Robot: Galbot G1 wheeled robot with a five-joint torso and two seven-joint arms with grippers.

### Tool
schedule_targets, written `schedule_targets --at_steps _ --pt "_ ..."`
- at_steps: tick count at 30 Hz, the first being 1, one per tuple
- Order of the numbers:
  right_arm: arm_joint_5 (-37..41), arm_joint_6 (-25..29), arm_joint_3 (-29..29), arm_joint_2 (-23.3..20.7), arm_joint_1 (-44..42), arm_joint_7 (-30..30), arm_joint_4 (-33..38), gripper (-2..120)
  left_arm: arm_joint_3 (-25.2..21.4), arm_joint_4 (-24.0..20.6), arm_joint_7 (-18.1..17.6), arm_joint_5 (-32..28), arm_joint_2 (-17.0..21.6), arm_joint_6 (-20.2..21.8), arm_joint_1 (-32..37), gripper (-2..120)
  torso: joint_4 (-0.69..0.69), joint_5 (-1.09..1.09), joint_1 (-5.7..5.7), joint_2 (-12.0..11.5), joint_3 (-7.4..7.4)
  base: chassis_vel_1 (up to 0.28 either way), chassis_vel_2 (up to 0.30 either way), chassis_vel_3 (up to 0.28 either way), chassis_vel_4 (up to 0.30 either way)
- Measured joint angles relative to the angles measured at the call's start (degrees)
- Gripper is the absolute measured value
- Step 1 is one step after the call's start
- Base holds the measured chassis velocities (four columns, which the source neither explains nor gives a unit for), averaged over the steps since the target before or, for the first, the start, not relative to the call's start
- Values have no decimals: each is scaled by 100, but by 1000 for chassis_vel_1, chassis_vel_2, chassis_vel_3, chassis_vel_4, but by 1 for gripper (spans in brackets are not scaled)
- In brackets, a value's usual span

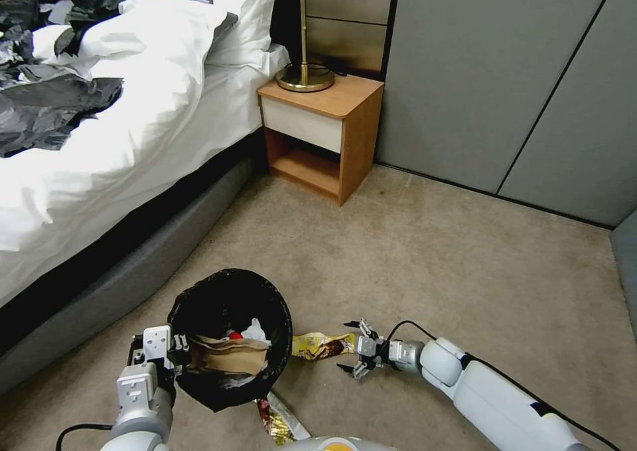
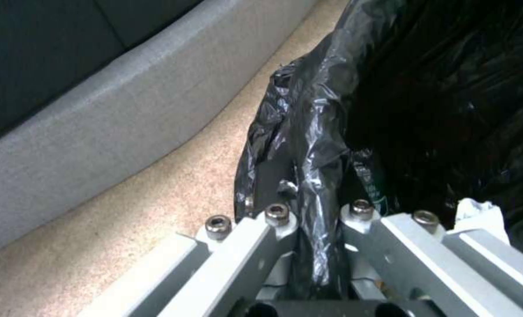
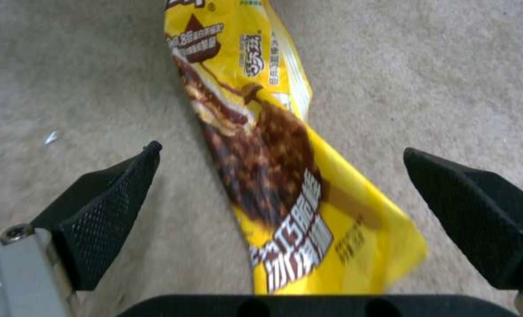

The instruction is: Pick up the trash bin, then pick up the garbage from the floor and place it into the trash bin.

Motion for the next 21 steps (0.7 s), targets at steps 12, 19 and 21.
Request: schedule_targets --at_steps 12,19,21 --pt "-38 66 -3 167 152 -7 -203 100 12 -56 -1 34 -28 -90 116 0 0 -1 0 0 0 0 0 0 0" --pt "-29 104 11 202 25 -3 -249 81 3 -77 0 32 -26 -106 131 0 0 0 0 0 -1 0 0 0 0" --pt "-25 105 22 200 -38 8 -240 71 -2 -80 2 28 -21 -109 130 0 -1 -1 0 0 0 0 0 0 0"
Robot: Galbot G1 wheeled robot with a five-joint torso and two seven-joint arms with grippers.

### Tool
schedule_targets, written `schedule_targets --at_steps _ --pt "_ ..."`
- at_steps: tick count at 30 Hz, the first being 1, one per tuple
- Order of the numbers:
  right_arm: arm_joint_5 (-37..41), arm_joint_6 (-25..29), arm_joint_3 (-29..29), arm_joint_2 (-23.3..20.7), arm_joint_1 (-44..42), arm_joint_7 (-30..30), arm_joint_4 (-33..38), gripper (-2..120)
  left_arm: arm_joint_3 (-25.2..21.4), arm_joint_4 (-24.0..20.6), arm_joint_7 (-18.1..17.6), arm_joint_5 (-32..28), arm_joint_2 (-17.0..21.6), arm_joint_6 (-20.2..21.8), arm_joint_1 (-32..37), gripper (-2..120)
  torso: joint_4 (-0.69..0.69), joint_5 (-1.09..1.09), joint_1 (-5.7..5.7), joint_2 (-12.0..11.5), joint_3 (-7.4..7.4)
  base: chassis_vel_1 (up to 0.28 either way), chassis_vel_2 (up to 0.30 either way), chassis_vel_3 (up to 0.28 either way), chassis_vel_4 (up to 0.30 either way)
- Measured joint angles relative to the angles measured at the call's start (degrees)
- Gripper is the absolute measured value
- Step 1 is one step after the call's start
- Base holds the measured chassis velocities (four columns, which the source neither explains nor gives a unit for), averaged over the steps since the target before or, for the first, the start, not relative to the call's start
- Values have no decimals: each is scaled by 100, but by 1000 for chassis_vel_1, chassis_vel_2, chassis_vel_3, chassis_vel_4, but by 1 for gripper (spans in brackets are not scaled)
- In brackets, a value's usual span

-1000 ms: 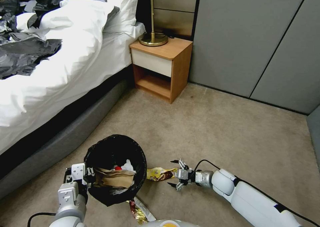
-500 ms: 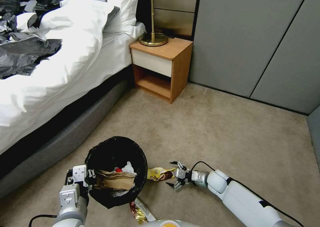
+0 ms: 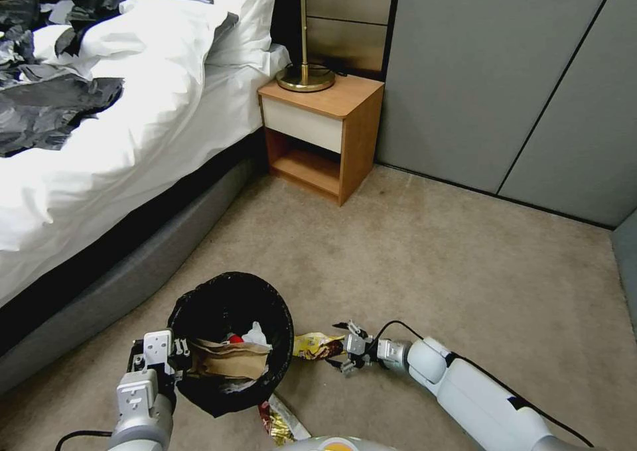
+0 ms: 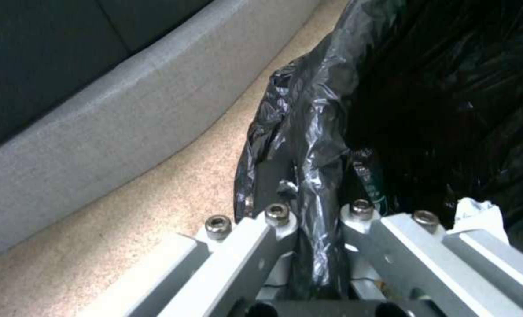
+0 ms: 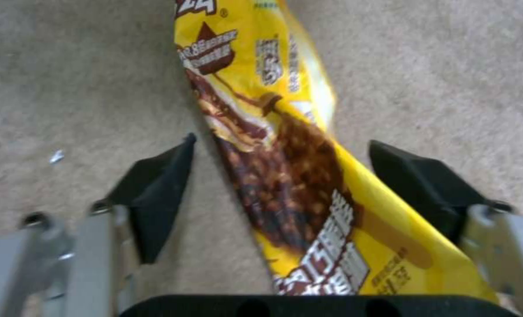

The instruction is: Pick up the trash bin, then pick up the garbage from the floor and place it into the trash bin.

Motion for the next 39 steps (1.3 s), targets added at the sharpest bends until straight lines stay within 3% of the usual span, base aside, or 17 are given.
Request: schedule_targets --at_steps 2,4,8,10,14,16,20,34,39 --pt "0 0 7 11 -22 4 1 67 1 0 1 -1 1 0 -2 0 0 0 0 0 0 0 0 0 0" --pt "0 5 27 46 -70 16 3 53 9 0 1 -1 2 0 -9 0 1 1 0 0 0 0 0 0 0" --pt "0 26 55 75 -123 26 4 43 19 0 2 -2 3 -2 -12 0 0 1 0 0 0 0 0 0 0" --pt "0 53 79 94 -179 31 21 30 30 8 3 -2 10 -4 -12 0 1 0 0 0 0 0 0 0 0" --pt "10 65 85 92 -216 49 73 21 58 26 2 7 16 -4 -20 0 1 1 0 0 0 0 0 0 0" --pt "33 67 89 80 -228 70 120 9 105 40 3 26 18 -4 -37 0 1 1 0 0 0 0 0 0 0" --pt "55 68 105 62 -225 90 134 0 132 52 3 42 19 -4 -47 0 1 1 0 0 0 0 0 0 0" --pt "86 94 186 3 -299 155 273 0 134 62 3 41 50 10 -54 0 1 1 0 0 0 0 0 0 0" --pt "310 135 436 -54 -400 316 803 0 127 28 3 41 56 20 -47 0 0 1 0 0 0 0 0 0 0"
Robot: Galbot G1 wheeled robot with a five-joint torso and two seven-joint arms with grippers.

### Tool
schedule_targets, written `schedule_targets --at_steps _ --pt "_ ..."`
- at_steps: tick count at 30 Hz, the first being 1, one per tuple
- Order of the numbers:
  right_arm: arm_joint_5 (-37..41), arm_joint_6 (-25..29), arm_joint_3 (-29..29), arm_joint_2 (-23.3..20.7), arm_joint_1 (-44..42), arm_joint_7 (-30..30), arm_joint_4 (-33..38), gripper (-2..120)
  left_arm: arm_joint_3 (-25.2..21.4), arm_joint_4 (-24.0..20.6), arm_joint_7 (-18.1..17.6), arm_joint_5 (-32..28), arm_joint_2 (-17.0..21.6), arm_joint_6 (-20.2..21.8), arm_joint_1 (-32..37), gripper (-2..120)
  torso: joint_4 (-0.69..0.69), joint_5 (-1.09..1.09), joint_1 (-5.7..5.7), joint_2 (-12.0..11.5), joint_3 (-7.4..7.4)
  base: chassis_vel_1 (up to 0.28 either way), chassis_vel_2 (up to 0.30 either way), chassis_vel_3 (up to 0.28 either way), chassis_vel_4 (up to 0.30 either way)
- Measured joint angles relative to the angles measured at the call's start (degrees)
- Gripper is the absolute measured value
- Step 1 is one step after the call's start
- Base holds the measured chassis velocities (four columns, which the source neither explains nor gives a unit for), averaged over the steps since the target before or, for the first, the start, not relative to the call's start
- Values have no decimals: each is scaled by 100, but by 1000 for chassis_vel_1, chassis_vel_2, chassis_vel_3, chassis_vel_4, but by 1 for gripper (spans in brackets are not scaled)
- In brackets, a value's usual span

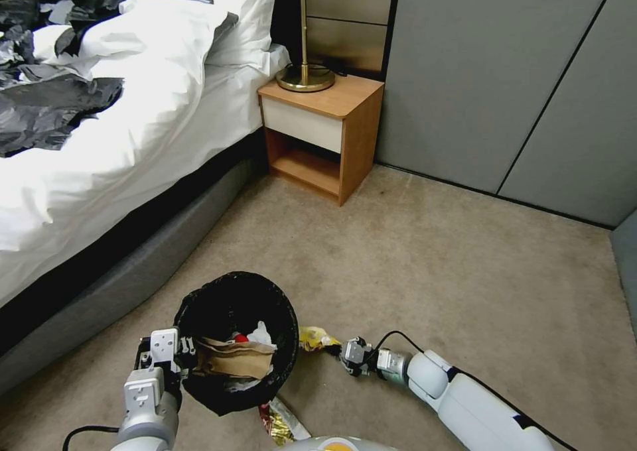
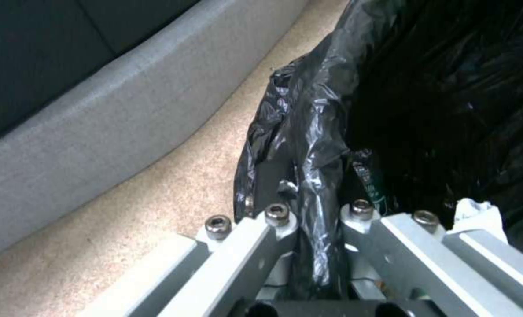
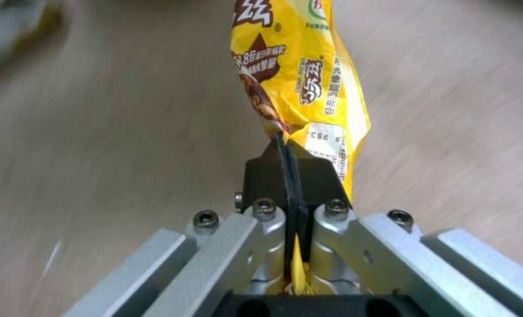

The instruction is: Pick up the trash bin, then pick up the garbage from the floor and place it into the trash bin.

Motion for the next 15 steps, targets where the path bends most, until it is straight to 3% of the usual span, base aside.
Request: schedule_targets --at_steps 2,4,6,7,10,15 --pt "364 10 279 -100 -134 118 828 0 -14 -4 0 -2 9 5 0 0 1 -1 0 0 0 0 0 0 0" --pt "431 26 386 -118 -178 144 1094 0 -15 -4 -1 -2 14 5 2 0 1 -1 0 0 0 0 0 0 0" --pt "648 43 729 -212 -333 204 1902 0 -16 -1 -1 -2 39 5 25 0 2 0 0 0 0 0 0 0 0" --pt "648 43 729 -212 -333 204 1902 0 -16 -1 -1 -2 39 5 25 0 2 0 0 0 0 0 0 0 0" --pt "980 -57 1081 -427 -583 271 3209 0 -28 0 -1 2 62 6 39 0 0 -1 0 0 0 0 0 0 0" --pt "1236 -144 1312 -510 -782 413 4195 0 1 -1 -2 27 58 7 45 0 0 -1 0 0 -1 0 0 0 0"
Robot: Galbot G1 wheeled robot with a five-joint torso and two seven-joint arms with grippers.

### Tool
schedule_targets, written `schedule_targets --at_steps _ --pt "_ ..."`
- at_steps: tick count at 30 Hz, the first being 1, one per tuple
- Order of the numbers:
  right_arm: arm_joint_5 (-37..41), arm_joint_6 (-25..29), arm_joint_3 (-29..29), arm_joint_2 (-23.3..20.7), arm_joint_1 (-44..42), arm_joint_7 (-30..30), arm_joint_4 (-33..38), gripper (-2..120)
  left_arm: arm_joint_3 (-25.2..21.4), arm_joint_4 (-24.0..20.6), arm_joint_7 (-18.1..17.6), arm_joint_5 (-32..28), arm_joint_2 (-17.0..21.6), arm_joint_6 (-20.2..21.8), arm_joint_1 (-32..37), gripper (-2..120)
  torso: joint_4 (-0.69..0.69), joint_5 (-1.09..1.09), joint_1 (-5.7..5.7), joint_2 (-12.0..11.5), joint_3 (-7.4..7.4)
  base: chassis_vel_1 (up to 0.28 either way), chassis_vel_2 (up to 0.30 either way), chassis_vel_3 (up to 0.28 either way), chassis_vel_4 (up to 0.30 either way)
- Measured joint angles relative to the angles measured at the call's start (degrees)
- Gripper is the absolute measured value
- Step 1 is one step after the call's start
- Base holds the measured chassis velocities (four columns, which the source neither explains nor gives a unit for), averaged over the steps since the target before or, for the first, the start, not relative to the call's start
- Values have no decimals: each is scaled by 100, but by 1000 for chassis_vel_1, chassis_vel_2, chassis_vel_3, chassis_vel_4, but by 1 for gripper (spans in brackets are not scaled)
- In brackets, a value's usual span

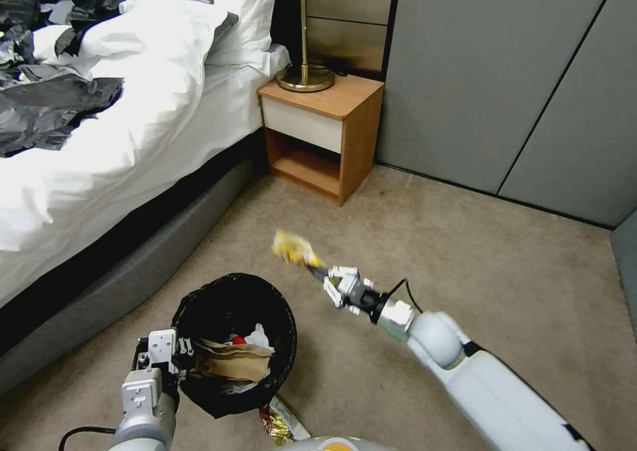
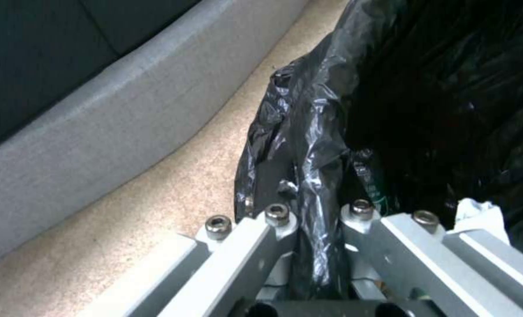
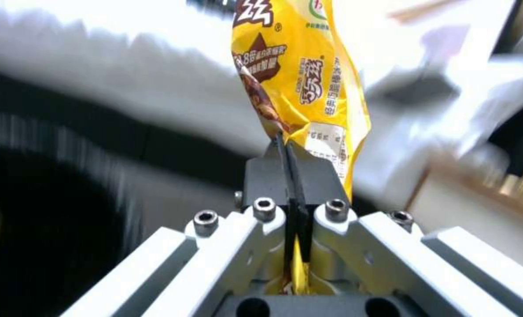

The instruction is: Pick up the trash bin, then pick up the garbage from the floor and place it into the trash bin.

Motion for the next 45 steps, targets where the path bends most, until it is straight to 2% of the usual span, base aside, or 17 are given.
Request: schedule_targets --at_steps 2,4,5,7,12,15,18,22,35,38,40,41,43,45 --pt "262 -76 52 -25 -90 126 482 0 44 -2 0 30 -9 0 8 0 0 3 0 0 0 0 0 0 0" --pt "356 -112 54 -34 -113 160 633 0 56 -4 -1 40 -11 0 9 0 1 2 0 0 0 0 0 0 0" --pt "682 -206 -18 -113 -201 261 1098 0 95 -9 -1 66 -18 0 13 0 1 0 0 0 0 0 0 0 0" --pt "926 -288 -198 -237 -339 329 1474 0 145 -24 -1 92 -25 0 19 0 1 0 0 0 0 0 0 0 0" --pt "922 -335 -620 -398 -586 402 1669 0 207 -39 -3 125 -28 0 29 0 0 0 0 0 0 0 0 0 0" --pt "676 -333 -949 -438 -658 443 1474 0 245 -40 -4 159 -24 -1 36 0 0 0 0 0 0 0 0 0 0" --pt "444 -310 -1380 -403 -605 487 934 0 300 -53 -6 187 -23 -1 41 0 0 0 0 0 1 0 0 0 0" --pt "305 -260 -1642 -256 -465 496 452 0 358 -58 -8 227 -31 -8 56 0 2 1 0 0 1 0 0 0 0" --pt "137 -114 -1692 -272 -542 404 -16 0 363 -42 -12 229 -9 -14 16 0 0 0 0 0 1 0 0 0 0" --pt "125 -120 -1648 -325 -546 361 -22 14 364 -24 -12 221 3 -3 -7 0 0 0 0 0 1 0 0 0 0" --pt "126 -127 -1643 -338 -541 360 -16 17 364 -18 -11 217 7 1 -15 0 0 0 0 0 1 0 0 0 0" --pt "131 -136 -1634 -347 -534 360 -1 23 364 -7 -12 213 12 6 -26 0 0 1 0 0 1 0 0 0 0" --pt "132 -140 -1631 -349 -533 360 4 25 364 -5 -12 212 12 8 -28 0 1 0 0 0 1 0 0 0 0" --pt "134 -150 -1620 -368 -536 360 30 38 356 1 -11 198 24 18 -41 0 0 1 0 0 1 0 0 0 0"
